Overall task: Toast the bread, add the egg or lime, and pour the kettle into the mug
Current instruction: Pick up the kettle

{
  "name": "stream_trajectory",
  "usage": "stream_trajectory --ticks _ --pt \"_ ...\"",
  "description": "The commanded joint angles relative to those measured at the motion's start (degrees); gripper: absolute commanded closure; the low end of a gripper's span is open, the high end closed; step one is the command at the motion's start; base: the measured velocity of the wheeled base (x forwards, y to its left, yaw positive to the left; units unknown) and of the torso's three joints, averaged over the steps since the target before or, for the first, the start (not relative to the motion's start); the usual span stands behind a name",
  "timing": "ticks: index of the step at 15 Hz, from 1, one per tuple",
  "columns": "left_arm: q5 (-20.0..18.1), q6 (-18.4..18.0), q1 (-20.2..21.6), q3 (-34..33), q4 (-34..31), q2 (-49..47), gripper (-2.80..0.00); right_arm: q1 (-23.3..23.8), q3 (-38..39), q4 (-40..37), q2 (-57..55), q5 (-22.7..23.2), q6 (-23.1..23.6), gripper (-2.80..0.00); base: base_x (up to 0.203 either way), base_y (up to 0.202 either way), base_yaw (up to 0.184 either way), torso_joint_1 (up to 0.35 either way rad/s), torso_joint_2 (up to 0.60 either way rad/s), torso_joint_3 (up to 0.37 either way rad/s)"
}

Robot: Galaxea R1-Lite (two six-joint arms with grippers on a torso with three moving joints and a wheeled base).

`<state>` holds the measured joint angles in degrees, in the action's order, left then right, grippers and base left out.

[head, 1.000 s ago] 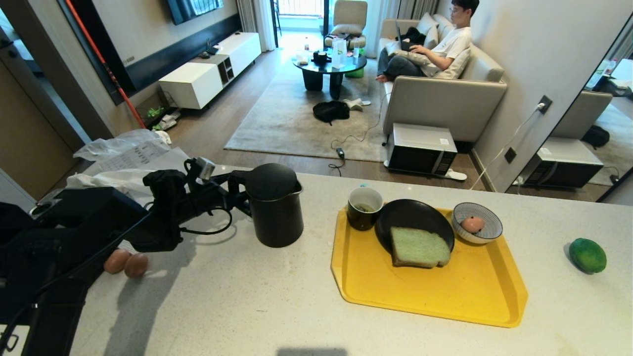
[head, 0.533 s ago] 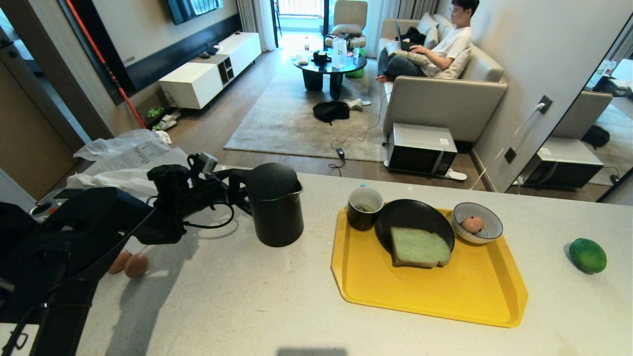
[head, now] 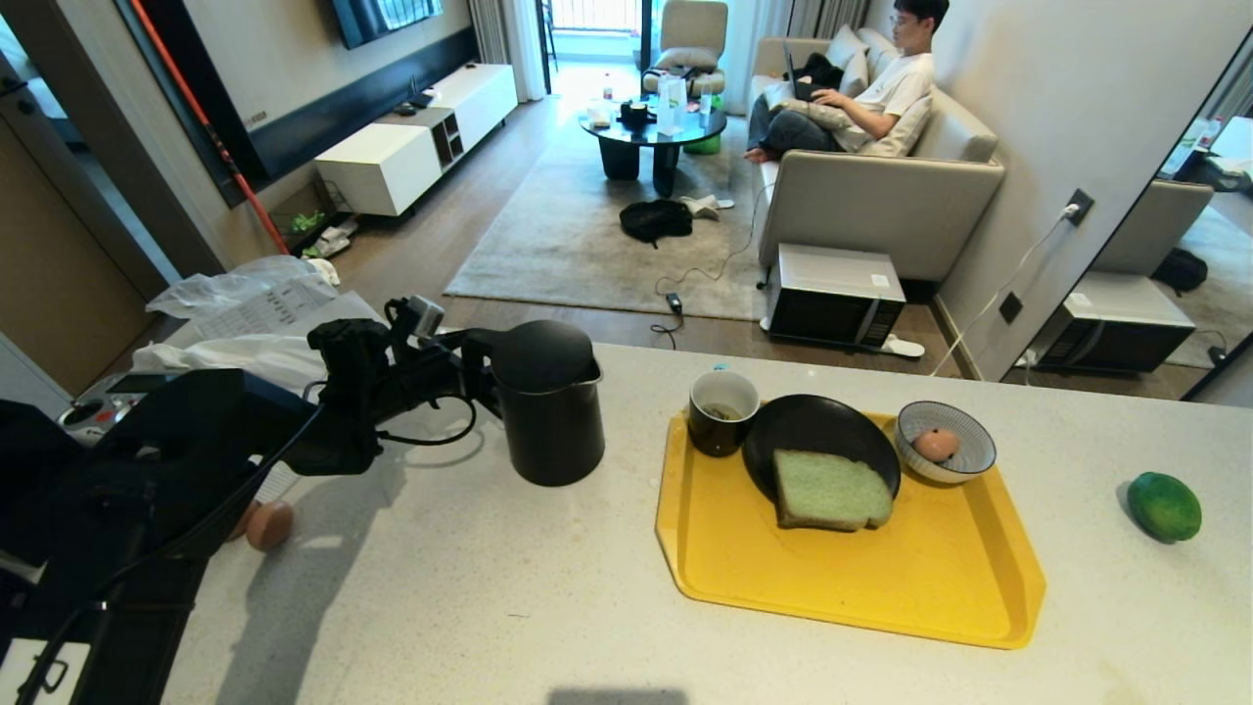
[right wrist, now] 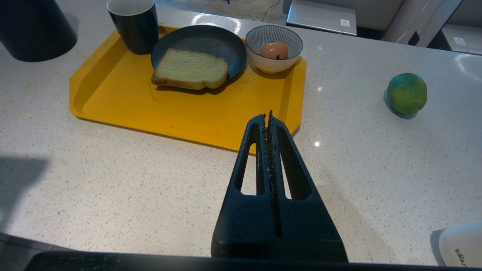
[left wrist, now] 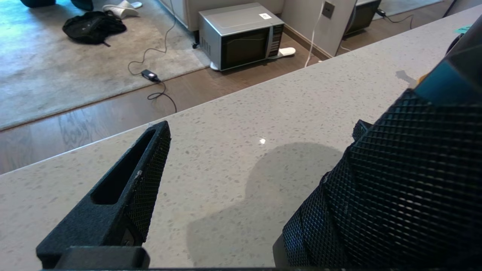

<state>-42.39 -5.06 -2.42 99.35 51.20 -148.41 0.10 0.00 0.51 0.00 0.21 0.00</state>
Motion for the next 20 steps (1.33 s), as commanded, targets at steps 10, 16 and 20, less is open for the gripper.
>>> stream_trajectory --ticks 10,16,20 --pt "0.81 -0.11 -1.53 1.81 -0.93 -0.83 -2.8 -0.01 0.07 0.02 0.0 0.06 0.0 0.0 0.0 0.0 0.0 0.0 0.0 0.0" --pt "0.73 0.14 -2.24 1.72 -0.83 -0.48 -2.8 -0.01 0.0 0.02 -0.01 0.06 0.0 0.0 0.0 0.0 0.0 0.0 0.0 0.0" --pt "0.81 0.14 -2.24 1.54 -0.66 -0.39 -2.8 -0.01 0.09 0.02 0.0 0.06 0.0 0.0 0.0 0.0 0.0 0.0 0.0 0.0"
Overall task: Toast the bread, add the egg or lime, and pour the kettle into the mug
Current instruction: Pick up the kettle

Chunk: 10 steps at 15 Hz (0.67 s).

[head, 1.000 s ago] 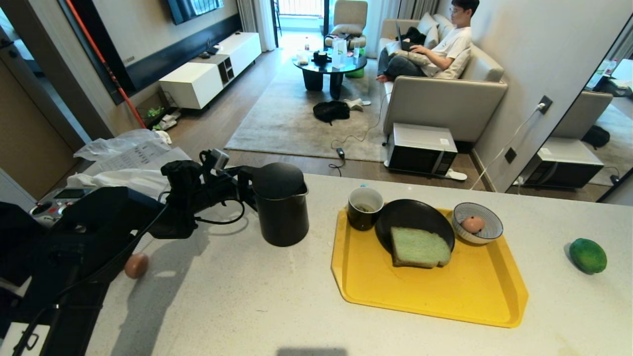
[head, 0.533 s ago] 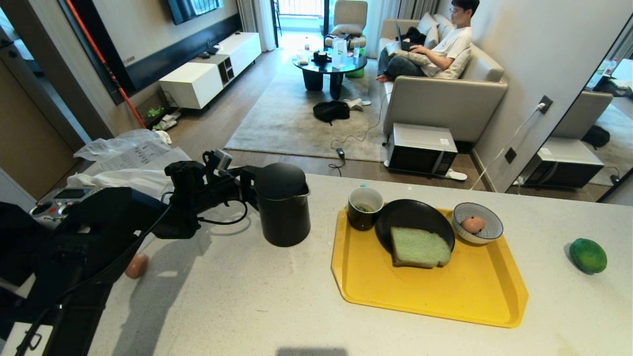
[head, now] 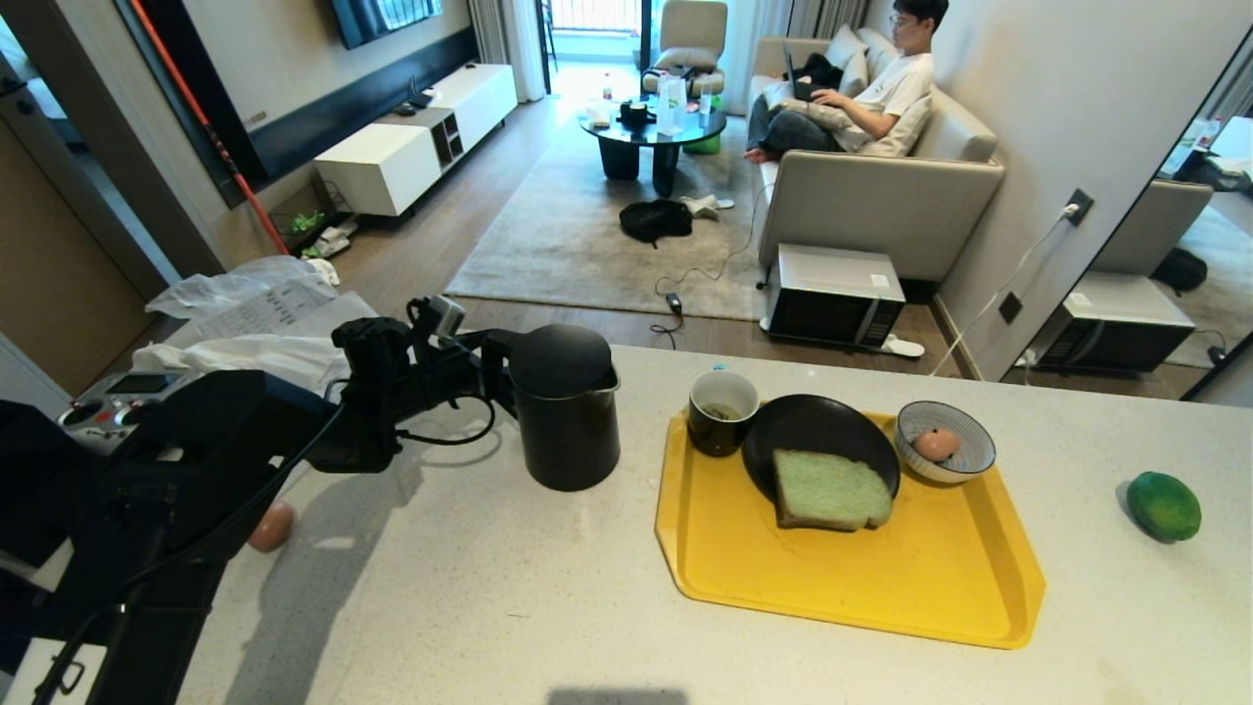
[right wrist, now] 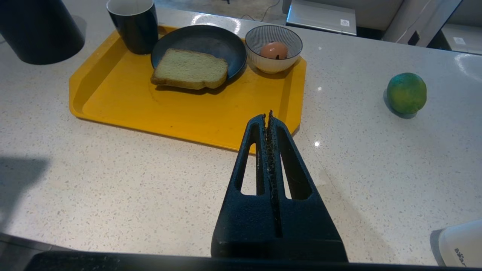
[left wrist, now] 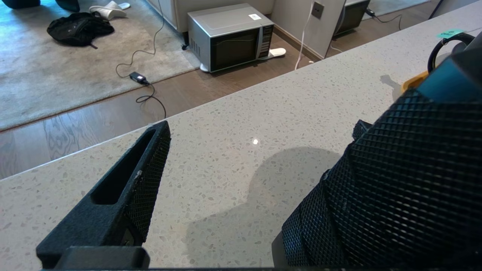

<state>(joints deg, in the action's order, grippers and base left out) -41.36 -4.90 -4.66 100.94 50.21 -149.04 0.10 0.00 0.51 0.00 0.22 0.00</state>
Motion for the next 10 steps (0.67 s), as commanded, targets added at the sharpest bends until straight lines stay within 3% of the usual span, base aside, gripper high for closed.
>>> stream_trajectory --ticks 1,2,10 --pt "-0.21 -0.16 0.0 -0.04 0.33 0.24 -2.8 -0.01 0.09 0.02 -0.09 0.04 0.0 0.0 0.0 0.0 0.0 0.0 0.0 0.0" --pt "-0.21 -0.28 0.0 -0.04 0.37 0.24 0.0 -0.01 0.05 0.02 -0.09 0.04 0.0 0.0 0.0 0.0 0.0 0.0 0.0 0.0" --pt "-0.21 -0.02 -0.35 -0.22 0.42 0.42 0.0 -0.01 0.05 0.02 -0.04 0.04 0.0 0.0 0.0 0.0 0.0 0.0 0.0 0.0"
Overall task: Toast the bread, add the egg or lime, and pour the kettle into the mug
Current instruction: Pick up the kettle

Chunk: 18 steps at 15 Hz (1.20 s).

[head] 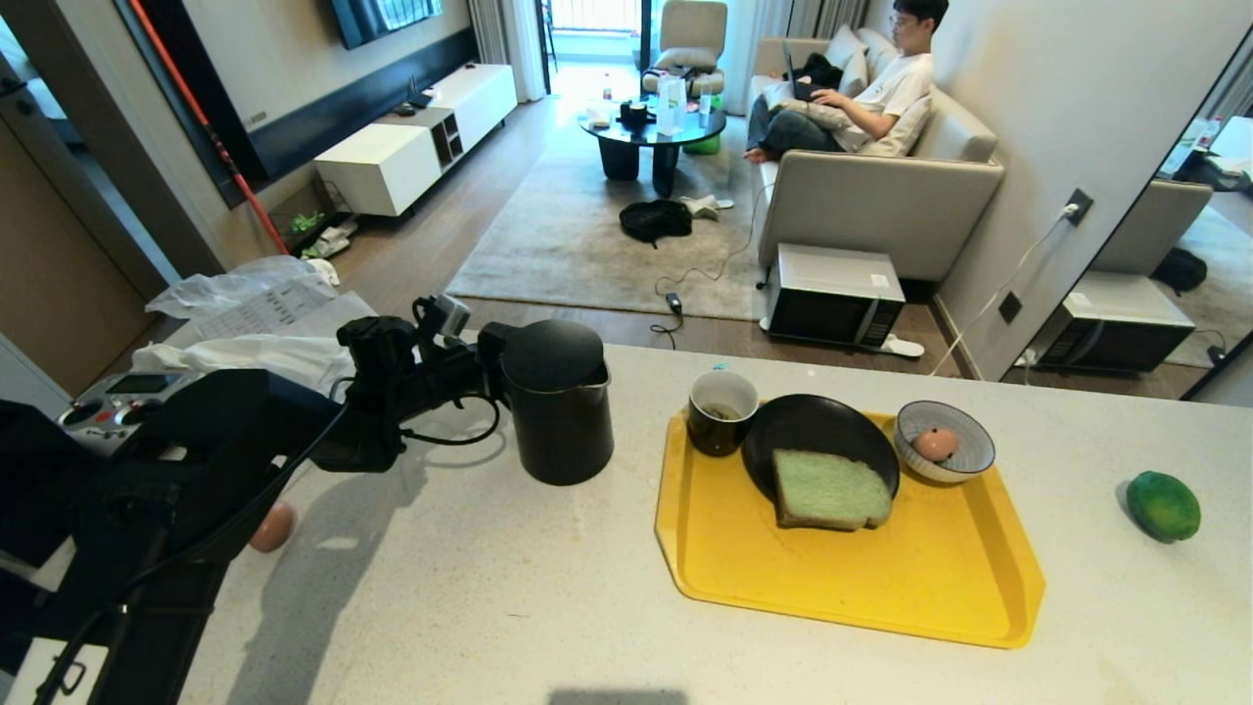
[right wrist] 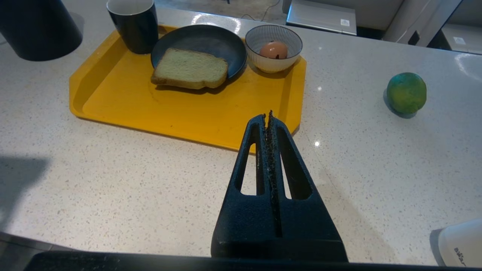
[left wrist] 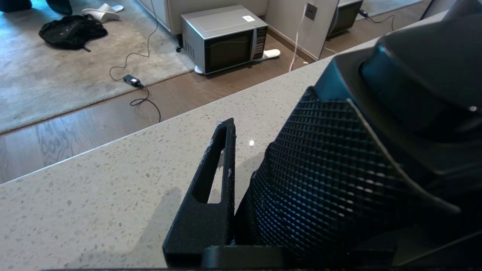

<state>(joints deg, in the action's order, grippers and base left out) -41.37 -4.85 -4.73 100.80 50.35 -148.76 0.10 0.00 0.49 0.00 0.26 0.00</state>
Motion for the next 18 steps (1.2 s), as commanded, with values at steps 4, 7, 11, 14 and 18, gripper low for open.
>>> stream_trajectory --ticks 4,7,11,14,18 --pt "-0.18 -0.02 -0.74 -3.83 2.53 2.21 0.0 -0.01 0.06 0.04 -0.03 0.01 0.0 0.0 0.0 0.0 0.0 0.0 0.0 0.0" --pt "0.96 0.77 -1.54 -8.11 5.84 5.99 0.0 -0.01 0.09 0.04 0.0 0.01 0.0 0.0 0.0 0.0 0.0 0.0 0.0 0.0" --pt "7.27 9.53 -4.43 -10.83 13.26 10.93 0.0 -0.01 0.09 0.04 0.0 0.01 0.0 0.0 0.0 0.0 0.0 0.0 0.0 0.0" --pt "8.29 10.54 -5.21 -13.0 14.57 14.85 0.0 -0.01 0.09 0.04 -0.06 0.01 0.0 0.0 0.0 0.0 0.0 0.0 0.0 0.0" --pt "8.56 10.61 -5.2 -15.5 14.57 21.16 0.0 -0.01 0.09 0.04 -0.04 0.01 0.0 0.0 0.0 0.0 0.0 0.0 0.0 0.0"
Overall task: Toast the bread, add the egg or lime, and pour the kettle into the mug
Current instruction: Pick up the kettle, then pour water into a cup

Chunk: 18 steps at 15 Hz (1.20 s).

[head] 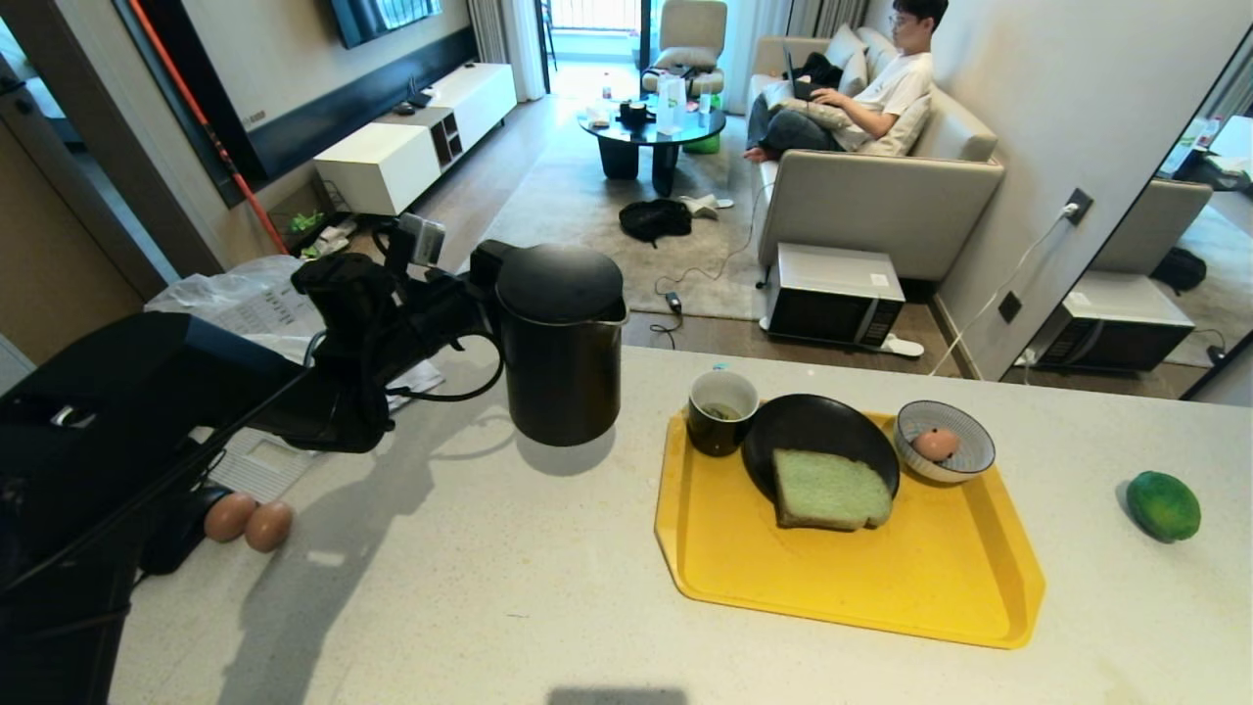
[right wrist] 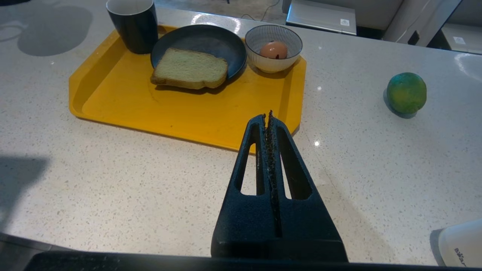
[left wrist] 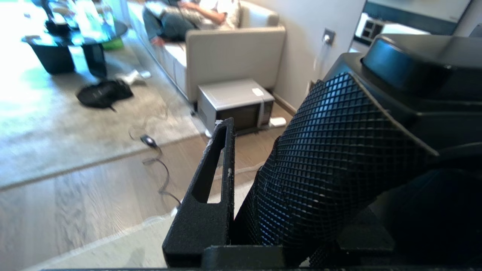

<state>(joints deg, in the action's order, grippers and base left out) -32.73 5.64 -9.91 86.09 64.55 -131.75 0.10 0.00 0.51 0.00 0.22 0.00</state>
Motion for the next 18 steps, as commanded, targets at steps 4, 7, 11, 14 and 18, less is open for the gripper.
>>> stream_trajectory --ticks 4,7,11,14,18 --pt "0.25 0.16 -0.01 -5.27 -0.66 11.84 0.0 -0.01 0.09 0.02 -0.03 0.04 0.0 0.0 0.0 0.0 0.0 0.0 0.0 0.0" --pt "0.39 0.16 0.2 -7.94 -3.65 18.27 0.0 -0.01 0.08 0.02 -0.01 0.04 0.0 0.0 0.0 0.0 0.0 0.0 0.0 0.0" --pt "1.21 0.16 0.27 -8.97 -9.05 27.17 0.0 -0.01 0.09 0.02 0.0 0.04 0.0 0.0 0.0 0.0 0.0 0.0 0.0 0.0" --pt "1.43 0.22 2.26 -9.12 -14.08 33.29 0.0 -0.01 0.09 0.02 -0.08 0.04 0.0 0.0 0.0 0.0 0.0 0.0 0.0 0.0" --pt "1.08 0.41 5.79 -14.26 -14.49 37.65 0.0 -0.01 0.09 0.02 -0.08 0.04 0.0 0.0 0.0 0.0 0.0 0.0 0.0 0.0"
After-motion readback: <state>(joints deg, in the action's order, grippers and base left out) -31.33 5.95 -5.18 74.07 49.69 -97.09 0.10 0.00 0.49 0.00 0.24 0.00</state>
